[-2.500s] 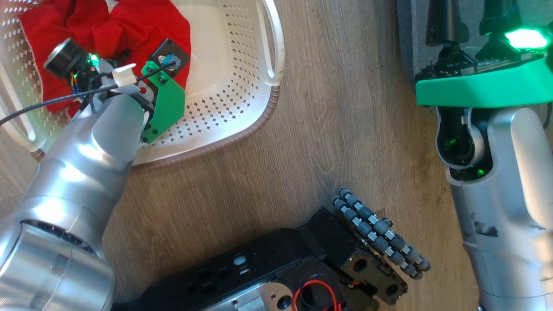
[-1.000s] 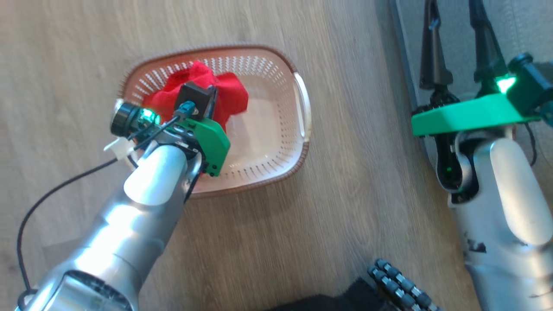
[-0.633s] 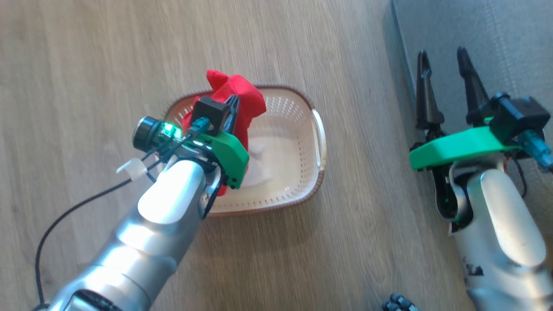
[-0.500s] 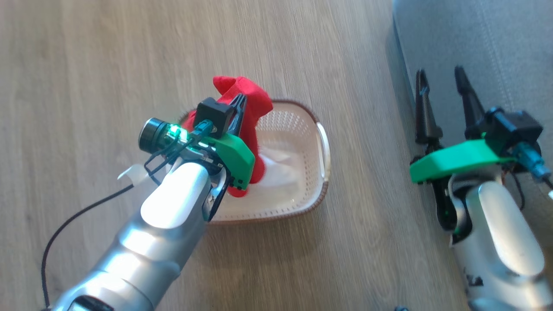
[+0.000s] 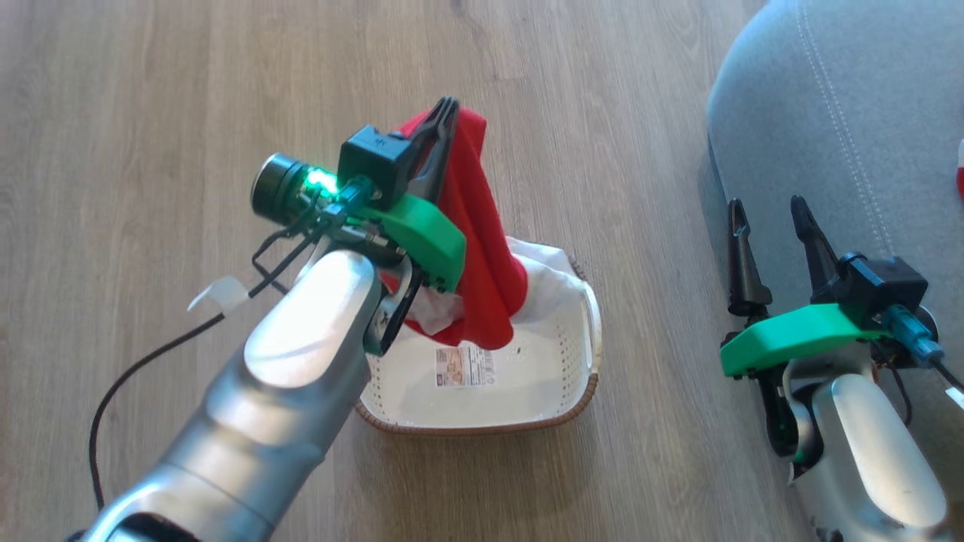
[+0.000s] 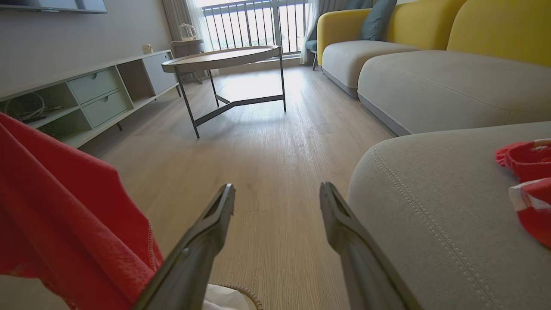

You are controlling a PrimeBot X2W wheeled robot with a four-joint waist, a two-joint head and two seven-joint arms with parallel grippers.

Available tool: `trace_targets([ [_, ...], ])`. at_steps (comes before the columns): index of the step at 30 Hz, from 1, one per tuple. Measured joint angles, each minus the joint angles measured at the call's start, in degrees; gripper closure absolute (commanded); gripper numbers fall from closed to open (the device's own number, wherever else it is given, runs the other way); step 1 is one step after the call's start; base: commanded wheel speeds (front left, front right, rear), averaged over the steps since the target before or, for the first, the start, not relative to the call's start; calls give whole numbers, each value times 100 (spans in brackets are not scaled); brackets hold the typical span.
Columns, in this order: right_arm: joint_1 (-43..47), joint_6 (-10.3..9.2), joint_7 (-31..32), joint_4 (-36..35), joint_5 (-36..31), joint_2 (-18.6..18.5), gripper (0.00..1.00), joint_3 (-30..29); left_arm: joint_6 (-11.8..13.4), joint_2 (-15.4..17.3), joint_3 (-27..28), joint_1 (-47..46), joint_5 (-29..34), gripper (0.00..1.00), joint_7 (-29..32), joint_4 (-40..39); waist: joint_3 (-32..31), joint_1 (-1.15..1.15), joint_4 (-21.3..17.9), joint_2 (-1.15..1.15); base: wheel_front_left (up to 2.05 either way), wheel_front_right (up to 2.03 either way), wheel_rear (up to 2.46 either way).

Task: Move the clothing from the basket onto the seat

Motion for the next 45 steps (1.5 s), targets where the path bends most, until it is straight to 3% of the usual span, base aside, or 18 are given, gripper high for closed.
trace_targets([
  [14,220,0,0,97,-18,48,0,48,-38,-2,38,-956,103,100,165,-1031,-228,0,41,0,0,0,0],
  [34,225,0,0,86,-18,76,0,134,85,69,57,-1058,96,100,330,-1678,-299,0,41,0,0,0,0],
  [42,166,0,0,-396,-7,57,0,532,112,70,2,-1055,76,100,328,-1760,-328,0,57,0,0,0,0],
  [45,-36,0,0,-605,54,-43,0,1010,112,69,-8,-1043,27,100,327,-1788,-333,0,76,0,0,0,0],
])
